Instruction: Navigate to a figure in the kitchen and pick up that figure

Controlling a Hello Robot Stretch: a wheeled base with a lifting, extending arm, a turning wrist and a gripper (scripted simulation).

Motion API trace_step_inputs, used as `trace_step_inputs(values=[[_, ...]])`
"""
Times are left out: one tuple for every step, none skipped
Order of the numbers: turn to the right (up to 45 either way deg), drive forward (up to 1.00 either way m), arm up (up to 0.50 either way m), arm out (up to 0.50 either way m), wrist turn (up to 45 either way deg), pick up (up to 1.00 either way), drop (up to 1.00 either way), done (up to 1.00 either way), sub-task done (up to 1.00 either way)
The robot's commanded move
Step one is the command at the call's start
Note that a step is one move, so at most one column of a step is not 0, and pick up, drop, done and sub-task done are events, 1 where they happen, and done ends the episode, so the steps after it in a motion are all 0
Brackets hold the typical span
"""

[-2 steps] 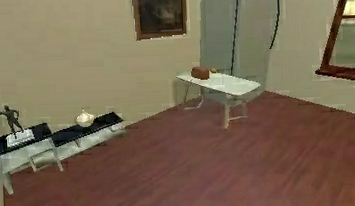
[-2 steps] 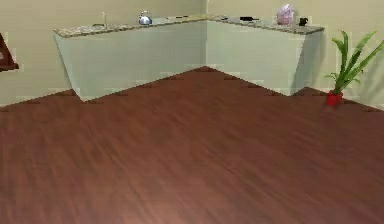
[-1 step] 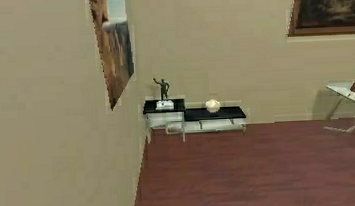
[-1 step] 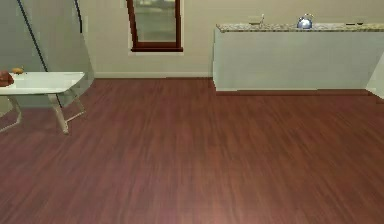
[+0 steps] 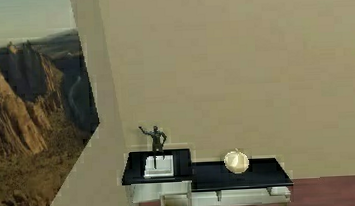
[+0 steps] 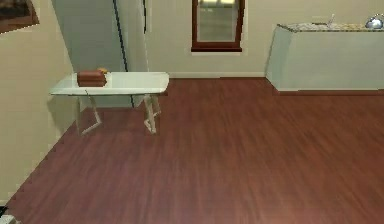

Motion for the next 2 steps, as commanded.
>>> trace_step_inputs(values=[[-3.0, 0.0, 0.0, 0.0, 0.0, 0.0, 0.0, 0.0, 0.0], [0.0, 0.15, 0.0, 0.0, 0.0, 0.0, 0.0, 0.0, 0.0]])
